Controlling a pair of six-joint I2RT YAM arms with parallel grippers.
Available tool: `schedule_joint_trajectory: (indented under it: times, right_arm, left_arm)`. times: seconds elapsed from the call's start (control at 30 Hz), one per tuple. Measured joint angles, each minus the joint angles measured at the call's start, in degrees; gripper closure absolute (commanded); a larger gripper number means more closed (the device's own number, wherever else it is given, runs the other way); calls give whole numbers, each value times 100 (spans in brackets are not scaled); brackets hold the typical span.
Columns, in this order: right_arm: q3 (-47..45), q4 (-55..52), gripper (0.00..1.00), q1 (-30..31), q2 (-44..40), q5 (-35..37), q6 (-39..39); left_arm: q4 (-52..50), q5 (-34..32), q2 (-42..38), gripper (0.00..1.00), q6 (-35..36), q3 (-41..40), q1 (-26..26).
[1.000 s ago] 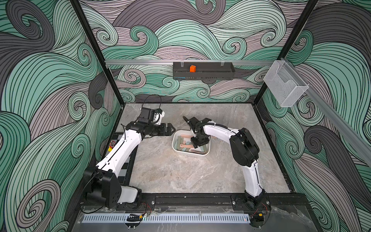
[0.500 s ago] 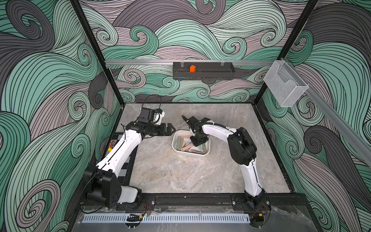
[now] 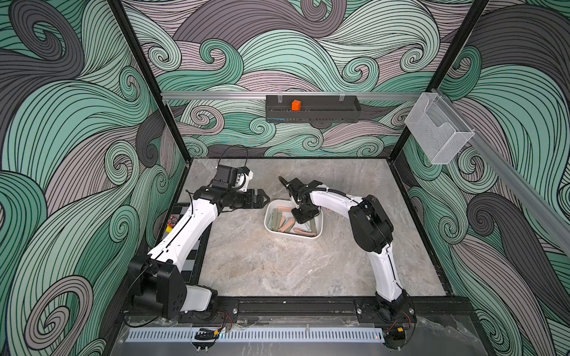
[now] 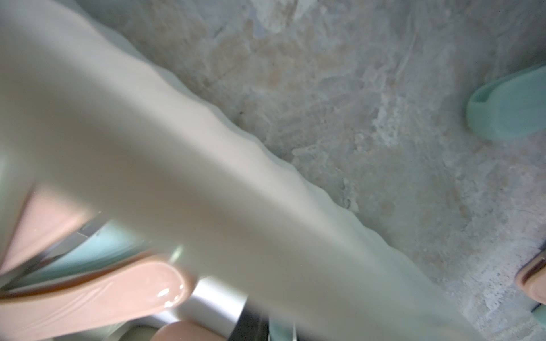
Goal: Take the fruit knife out of the storage box
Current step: Pick up the fruit knife from the storage box, then place the fruit knife at the center of the board.
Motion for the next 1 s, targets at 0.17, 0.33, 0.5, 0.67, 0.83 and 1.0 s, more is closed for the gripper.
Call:
schedule_joint_trajectory:
  times: [0.17, 0.33, 0.5, 0.67, 0.83, 1.0]
  right_arm:
    - [22, -109, 87, 2, -199, 11, -59]
    - [94, -160, 91, 4, -490, 28, -79]
    - [116, -170, 92, 7, -645, 46, -90]
    - [63, -188, 93, -35, -872, 127, -146]
    - [-271, -190, 92, -352, -1517, 129, -212]
    - [-780, -136, 91, -1091, -2186, 122, -275]
  left_arm:
    - [0, 11, 2, 1, 0, 0, 0]
    - [0, 26, 2, 1, 0, 0, 0]
    - [0, 31, 4, 1, 0, 0, 0]
    - [15, 98, 101, 1, -39, 0, 0]
    - [144, 179, 177, 1, -144, 0, -66]
    - [190, 142, 269, 1, -221, 114, -476]
